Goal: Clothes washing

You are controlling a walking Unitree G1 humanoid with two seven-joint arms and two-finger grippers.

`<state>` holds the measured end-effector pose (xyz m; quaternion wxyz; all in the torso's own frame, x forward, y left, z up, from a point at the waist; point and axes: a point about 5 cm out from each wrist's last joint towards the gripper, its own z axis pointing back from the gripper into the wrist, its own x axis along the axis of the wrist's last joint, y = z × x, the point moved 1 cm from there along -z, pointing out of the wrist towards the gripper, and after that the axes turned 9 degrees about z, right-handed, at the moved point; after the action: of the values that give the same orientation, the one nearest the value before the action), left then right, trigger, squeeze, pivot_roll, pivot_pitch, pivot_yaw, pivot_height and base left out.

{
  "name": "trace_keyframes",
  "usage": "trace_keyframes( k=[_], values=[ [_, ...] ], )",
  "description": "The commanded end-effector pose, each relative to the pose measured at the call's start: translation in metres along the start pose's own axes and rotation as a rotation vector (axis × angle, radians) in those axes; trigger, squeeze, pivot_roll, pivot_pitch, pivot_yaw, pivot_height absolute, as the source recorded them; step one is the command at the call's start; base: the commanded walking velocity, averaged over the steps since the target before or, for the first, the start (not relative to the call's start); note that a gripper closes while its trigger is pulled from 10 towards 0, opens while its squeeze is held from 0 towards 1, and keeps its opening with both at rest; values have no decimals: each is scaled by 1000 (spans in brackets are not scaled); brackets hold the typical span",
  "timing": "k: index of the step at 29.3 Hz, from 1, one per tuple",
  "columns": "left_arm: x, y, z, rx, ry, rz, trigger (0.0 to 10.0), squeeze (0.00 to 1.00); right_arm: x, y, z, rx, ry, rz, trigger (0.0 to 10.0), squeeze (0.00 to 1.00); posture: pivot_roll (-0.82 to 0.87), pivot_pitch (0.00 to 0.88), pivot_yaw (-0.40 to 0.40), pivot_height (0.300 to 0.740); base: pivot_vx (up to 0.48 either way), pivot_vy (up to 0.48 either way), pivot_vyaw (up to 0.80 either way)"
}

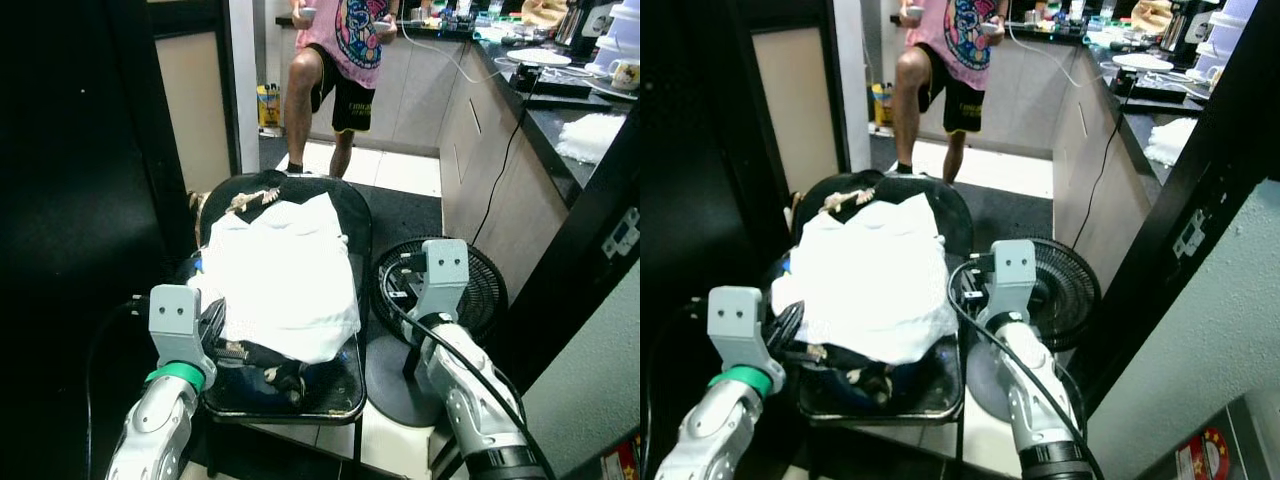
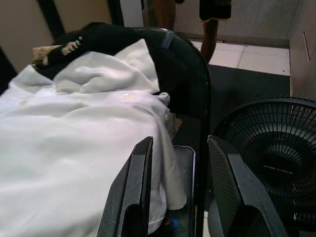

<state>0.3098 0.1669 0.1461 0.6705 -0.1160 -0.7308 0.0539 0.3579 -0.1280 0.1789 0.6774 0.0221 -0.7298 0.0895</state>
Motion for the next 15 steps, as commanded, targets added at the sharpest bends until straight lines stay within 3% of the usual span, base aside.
trace_keyframes(
  k=[1, 11, 15],
  values=[
    [-1, -1, 1, -1, -1, -1, 10000, 0, 1, 2, -1, 10, 4, 8, 10000, 0, -4, 29, 0, 740, 386, 0, 0],
    [-1, 0, 1, 0, 2, 0, 10000, 0, 3, 3, -2, 26, 5, -2, 10000, 0, -2, 31, -3, 740, 351, 0, 0],
    [-3, 1, 1, 4, 9, 3, 10000, 0, 5, 8, -1, 67, 1, 11, 10000, 0, 1, 29, -2, 740, 326, 0, 800]
  ],
)
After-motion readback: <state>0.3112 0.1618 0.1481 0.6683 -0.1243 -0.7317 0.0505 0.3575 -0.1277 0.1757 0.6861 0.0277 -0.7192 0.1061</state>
